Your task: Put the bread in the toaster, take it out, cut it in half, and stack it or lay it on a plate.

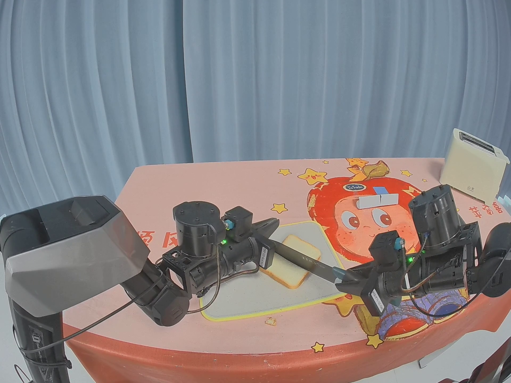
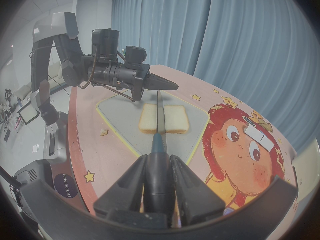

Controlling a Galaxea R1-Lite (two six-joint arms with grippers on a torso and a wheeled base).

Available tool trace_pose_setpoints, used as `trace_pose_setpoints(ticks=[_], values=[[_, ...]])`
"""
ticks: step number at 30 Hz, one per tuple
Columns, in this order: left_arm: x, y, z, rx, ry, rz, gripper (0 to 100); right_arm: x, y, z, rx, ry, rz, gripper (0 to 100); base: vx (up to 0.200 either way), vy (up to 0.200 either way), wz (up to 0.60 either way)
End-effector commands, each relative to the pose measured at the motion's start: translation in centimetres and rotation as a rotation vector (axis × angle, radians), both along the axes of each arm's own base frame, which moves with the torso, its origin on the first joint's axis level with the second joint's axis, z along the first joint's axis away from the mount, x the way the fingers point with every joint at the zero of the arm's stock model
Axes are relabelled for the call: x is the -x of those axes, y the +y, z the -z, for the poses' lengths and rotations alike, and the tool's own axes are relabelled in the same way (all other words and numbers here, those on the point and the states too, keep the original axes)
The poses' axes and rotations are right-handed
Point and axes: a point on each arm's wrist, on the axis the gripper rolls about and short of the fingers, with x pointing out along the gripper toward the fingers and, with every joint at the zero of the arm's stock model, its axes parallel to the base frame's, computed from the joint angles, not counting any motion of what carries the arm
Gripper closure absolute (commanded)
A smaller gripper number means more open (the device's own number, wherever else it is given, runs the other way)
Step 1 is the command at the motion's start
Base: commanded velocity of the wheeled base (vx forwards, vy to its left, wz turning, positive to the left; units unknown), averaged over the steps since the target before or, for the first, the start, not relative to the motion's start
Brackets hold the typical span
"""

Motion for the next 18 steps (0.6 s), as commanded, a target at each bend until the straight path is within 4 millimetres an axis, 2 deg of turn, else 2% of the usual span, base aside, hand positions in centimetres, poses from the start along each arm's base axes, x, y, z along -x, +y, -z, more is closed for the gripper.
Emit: trace_pose_setpoints(ticks=[1, 13, 18], values=[[-0.1, 0.0, -0.9, 0.018, -0.023, 0.0, 100, 0.0, -0.1, -0.1, 0.0, -0.001, 0.003, 100, 0.0, 0.0, 0.0], [0.5, 0.9, -4.1, 0.063, -0.085, -0.009, 100, -0.7, 0.3, -1.7, -0.04, -0.052, 0.007, 100, 0.0, 0.0, 0.0], [0.5, 1.3, -4.7, 0.07, -0.095, -0.018, 100, -0.6, 0.5, -2.0, -0.056, -0.056, 0.006, 100, 0.0, 0.0, 0.0]])
